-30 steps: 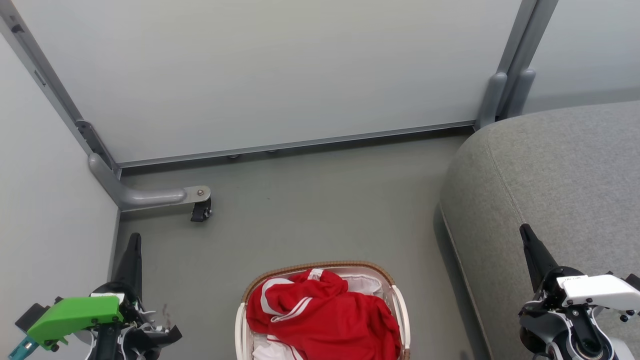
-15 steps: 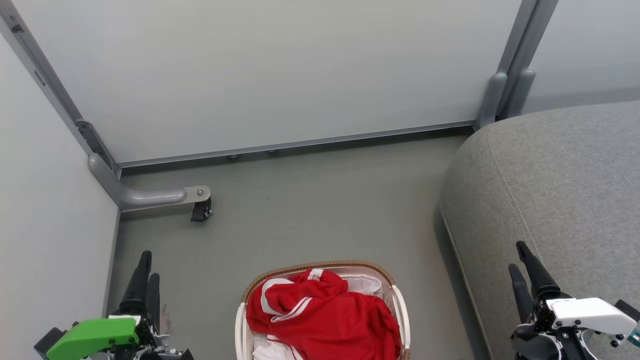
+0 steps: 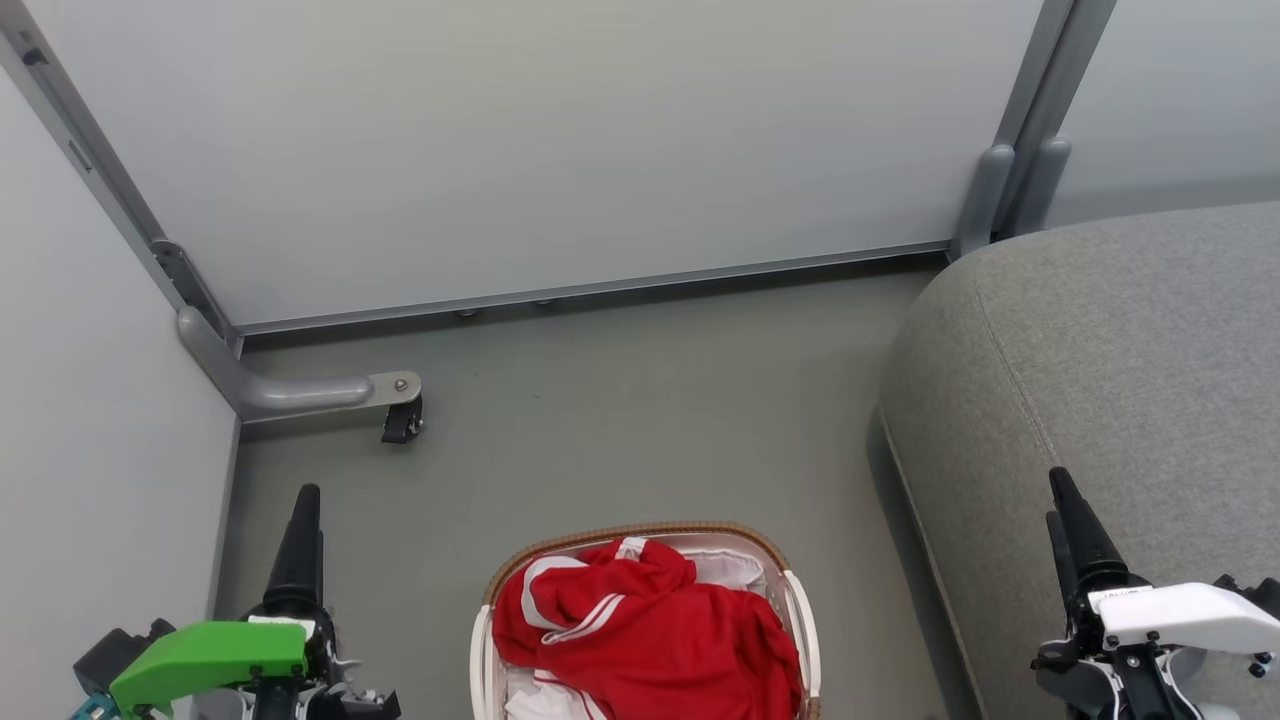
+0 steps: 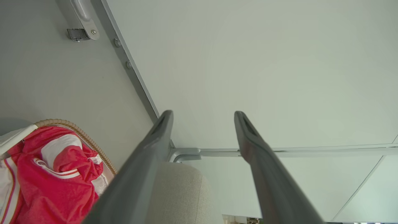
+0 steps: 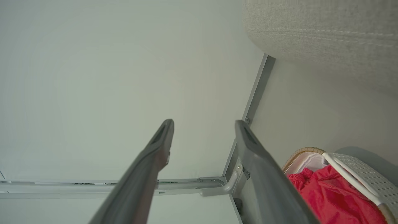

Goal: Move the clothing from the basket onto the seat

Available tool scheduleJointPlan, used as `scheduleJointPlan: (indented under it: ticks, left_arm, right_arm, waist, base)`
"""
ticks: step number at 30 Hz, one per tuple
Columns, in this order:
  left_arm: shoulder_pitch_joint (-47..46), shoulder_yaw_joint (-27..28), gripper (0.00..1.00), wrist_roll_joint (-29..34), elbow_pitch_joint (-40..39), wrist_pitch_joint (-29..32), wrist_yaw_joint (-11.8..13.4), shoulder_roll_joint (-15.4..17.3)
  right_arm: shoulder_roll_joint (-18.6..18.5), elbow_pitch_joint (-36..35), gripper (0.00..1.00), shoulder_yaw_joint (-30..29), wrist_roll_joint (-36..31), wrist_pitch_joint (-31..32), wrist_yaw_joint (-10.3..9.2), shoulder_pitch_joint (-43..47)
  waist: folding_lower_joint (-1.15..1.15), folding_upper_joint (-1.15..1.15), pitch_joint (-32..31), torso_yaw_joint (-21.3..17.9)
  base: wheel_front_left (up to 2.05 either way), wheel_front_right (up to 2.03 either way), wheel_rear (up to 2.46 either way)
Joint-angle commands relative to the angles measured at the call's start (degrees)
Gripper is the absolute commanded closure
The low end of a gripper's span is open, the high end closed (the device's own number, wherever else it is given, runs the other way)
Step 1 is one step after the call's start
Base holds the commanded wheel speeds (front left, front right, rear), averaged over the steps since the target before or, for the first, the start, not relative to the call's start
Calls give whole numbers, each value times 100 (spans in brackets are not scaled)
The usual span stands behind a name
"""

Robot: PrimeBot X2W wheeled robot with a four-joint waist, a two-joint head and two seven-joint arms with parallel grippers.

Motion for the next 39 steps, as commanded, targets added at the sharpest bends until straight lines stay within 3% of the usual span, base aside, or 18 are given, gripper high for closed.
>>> scheduleJointPlan:
  ticks: [1,27,39]
  left_arm:
    - [-90,-33,0,257,-153,-69,-6,28]
    - [-40,-400,0,3220,-665,-624,153,50]
    - [60,-460,0,4339,-578,-834,186,58]
  right_arm:
    - [-54,-166,0,-27,-263,-68,1,-40]
    - [-84,-969,0,411,-3953,-625,2,110]
    - [-96,-891,0,485,-4972,-838,2,156]
  waist:
    - [0,0,2,2]
    - [0,0,29,30]
    - [0,0,45,50]
  base:
    - [0,0,0]
    - [0,0,0]
    - [0,0,0]
